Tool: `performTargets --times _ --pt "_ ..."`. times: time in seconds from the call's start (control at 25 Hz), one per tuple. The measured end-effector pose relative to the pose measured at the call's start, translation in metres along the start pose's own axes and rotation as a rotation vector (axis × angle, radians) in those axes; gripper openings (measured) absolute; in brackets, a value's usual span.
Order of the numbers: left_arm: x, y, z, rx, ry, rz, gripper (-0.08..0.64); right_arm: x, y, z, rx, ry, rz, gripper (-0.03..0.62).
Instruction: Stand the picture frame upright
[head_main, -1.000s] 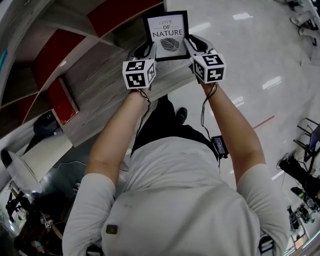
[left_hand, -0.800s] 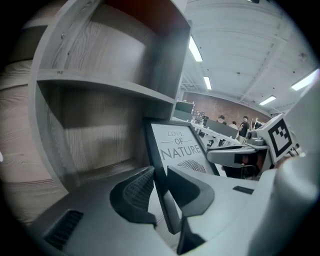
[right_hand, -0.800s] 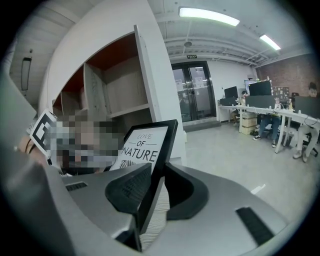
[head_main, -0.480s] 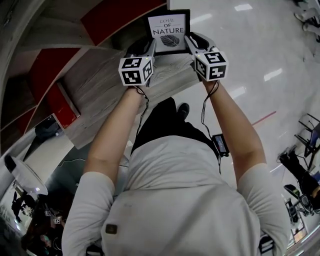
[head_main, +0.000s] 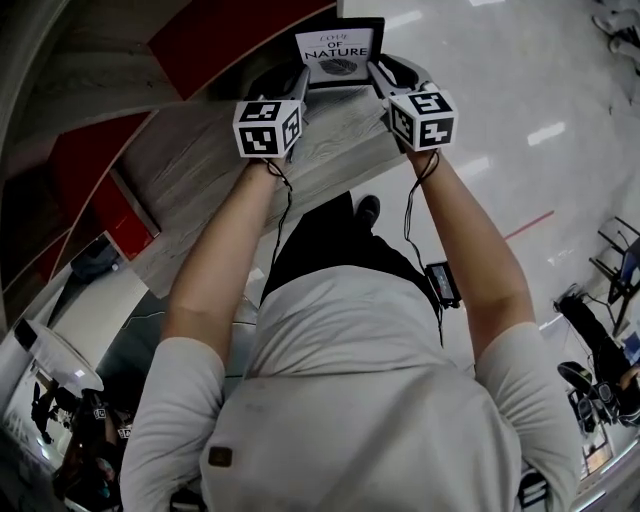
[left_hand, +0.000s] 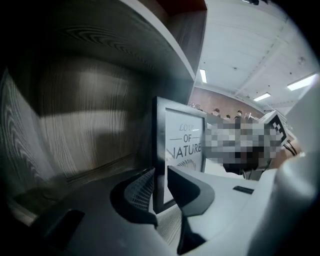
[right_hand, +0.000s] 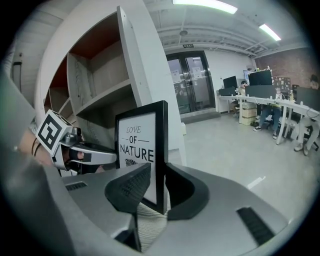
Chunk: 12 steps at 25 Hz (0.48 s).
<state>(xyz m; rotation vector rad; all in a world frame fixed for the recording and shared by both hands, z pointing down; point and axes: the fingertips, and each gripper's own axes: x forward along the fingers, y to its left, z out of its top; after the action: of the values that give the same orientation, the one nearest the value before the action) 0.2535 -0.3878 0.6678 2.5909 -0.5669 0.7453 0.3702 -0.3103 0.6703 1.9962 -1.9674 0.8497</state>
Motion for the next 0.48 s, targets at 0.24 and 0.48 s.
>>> performTargets --times 0.24,0.48 --pt "0.011 0.011 0.003 0.017 0.031 -0.013 0.092 0.015 -0.005 0.002 0.004 0.027 0.003 0.104" --pt "0.018 0.016 0.006 0.015 0.042 -0.023 0.091 0.024 -0.01 0.0 0.017 0.046 0.001 0.104"
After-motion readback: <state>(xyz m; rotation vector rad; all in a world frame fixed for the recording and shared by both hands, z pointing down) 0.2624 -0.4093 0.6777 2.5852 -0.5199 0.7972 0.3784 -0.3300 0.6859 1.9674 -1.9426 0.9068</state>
